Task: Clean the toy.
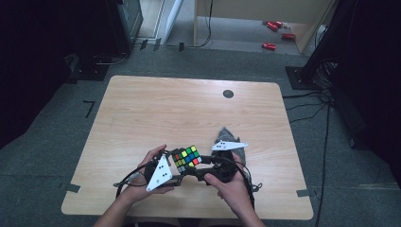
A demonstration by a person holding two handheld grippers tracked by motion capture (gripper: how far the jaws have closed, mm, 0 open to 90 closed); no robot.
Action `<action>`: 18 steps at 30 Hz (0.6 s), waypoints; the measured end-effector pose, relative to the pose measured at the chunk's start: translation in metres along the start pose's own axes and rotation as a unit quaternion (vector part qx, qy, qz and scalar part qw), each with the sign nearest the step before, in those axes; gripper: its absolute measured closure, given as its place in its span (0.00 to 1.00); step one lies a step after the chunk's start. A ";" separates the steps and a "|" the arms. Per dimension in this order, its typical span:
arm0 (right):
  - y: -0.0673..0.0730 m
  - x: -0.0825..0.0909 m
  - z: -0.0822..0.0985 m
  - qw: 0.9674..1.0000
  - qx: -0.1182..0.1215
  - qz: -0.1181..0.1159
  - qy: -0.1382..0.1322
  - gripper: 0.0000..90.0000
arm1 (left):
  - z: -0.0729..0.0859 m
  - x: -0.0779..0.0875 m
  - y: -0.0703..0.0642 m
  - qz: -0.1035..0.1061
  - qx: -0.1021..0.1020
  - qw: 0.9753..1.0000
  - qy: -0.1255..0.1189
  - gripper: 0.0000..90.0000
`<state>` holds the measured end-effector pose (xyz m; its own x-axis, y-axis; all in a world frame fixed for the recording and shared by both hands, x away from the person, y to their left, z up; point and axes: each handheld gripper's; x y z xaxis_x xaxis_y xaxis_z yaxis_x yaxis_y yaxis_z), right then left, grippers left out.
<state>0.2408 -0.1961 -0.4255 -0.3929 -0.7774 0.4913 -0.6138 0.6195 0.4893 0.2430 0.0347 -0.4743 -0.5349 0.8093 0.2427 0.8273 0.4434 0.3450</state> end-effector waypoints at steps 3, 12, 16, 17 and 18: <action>-0.001 0.007 -0.002 1.000 0.006 -0.002 -0.015 0.31 | 0.002 0.000 0.005 -0.016 0.020 1.000 0.013 0.37; -0.017 0.026 -0.002 0.985 0.093 0.093 -0.112 0.28 | 0.005 0.003 0.022 -0.025 0.099 0.994 0.037 0.38; -0.040 0.024 0.006 0.972 0.113 0.169 -0.115 0.28 | 0.005 0.004 0.027 -0.022 0.125 0.991 0.034 0.38; -0.045 0.023 0.008 0.970 0.116 0.184 -0.112 0.27 | 0.005 0.004 0.028 -0.021 0.129 0.991 0.033 0.38; -0.050 0.022 0.009 0.967 0.117 0.198 -0.108 0.26 | 0.005 0.005 0.029 -0.021 0.132 0.990 0.034 0.38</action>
<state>0.2567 -0.2455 -0.4462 -0.7470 -0.5045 0.4329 -0.5138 0.8514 0.1055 0.2652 0.0533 -0.4679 -0.5725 0.7644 0.2964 0.8154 0.5688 0.1081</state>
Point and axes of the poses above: each handheld gripper's, and its own axes: x roughly backward along the jaws, z roughly out of its underside, y roughly to its left, and after that the axes turned 2 degrees about -y, right-handed
